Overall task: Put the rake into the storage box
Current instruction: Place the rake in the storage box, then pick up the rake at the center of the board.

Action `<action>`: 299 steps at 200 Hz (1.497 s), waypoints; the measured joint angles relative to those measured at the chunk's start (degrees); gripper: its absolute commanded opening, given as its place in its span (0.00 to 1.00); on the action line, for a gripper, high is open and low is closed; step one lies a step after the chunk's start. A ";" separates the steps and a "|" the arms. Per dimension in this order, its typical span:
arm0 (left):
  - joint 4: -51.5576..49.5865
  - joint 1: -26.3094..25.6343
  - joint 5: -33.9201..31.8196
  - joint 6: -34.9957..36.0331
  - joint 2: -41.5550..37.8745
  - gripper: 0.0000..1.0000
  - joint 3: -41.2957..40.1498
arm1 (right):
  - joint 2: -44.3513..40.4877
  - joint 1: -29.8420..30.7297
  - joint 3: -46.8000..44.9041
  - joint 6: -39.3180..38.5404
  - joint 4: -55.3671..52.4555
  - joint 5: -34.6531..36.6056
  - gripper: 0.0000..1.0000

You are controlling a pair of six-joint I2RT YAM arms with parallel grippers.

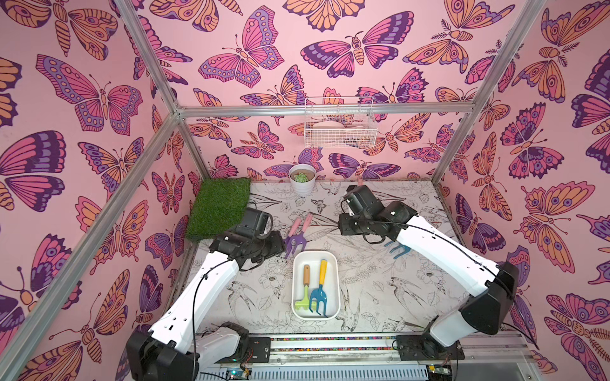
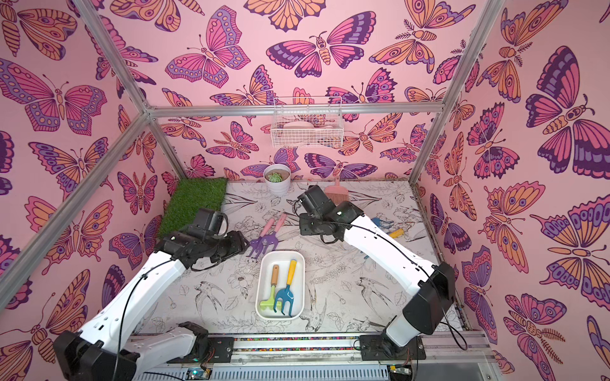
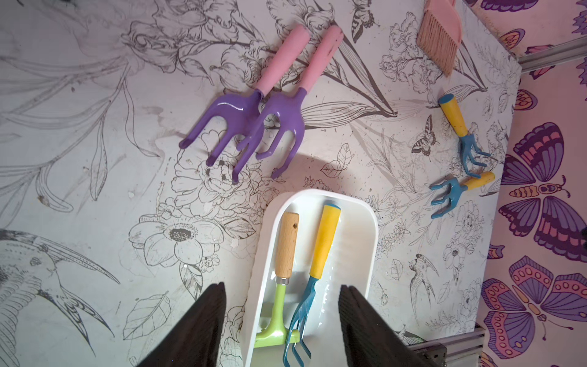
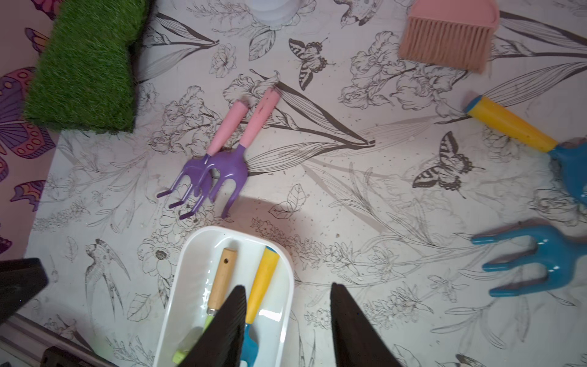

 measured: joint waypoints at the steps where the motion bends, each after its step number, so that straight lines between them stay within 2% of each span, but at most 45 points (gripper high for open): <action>1: -0.04 0.00 0.00 0.11 0.11 0.60 0.17 | 0.00 -0.09 -0.02 -0.07 -0.09 0.00 0.47; 30: -2.03 -0.02 -0.98 5.68 7.30 0.58 7.91 | -3.32 -4.68 -5.38 -2.95 -0.13 -1.40 0.49; 74: -3.82 -0.02 -2.27 12.92 19.04 0.58 17.35 | -9.18 -13.11 -13.84 -4.00 0.94 -10.16 0.50; 99: -4.44 -0.24 -2.73 16.04 26.34 0.56 22.53 | -10.29 -15.67 -16.65 -4.11 1.49 -13.92 0.49; 147: -4.68 -3.04 -3.98 21.33 40.24 0.56 32.70 | -10.69 -18.91 -20.46 -4.11 1.29 -18.86 0.48; 193: -5.60 -5.99 -6.16 25.03 49.29 0.48 40.44 | -10.82 -20.65 -22.99 -3.13 1.60 -22.25 0.47; 299: -6.25 -7.37 -9.84 29.03 61.59 0.38 48.52 | -6.69 -20.65 -23.67 -0.44 4.63 -26.27 0.44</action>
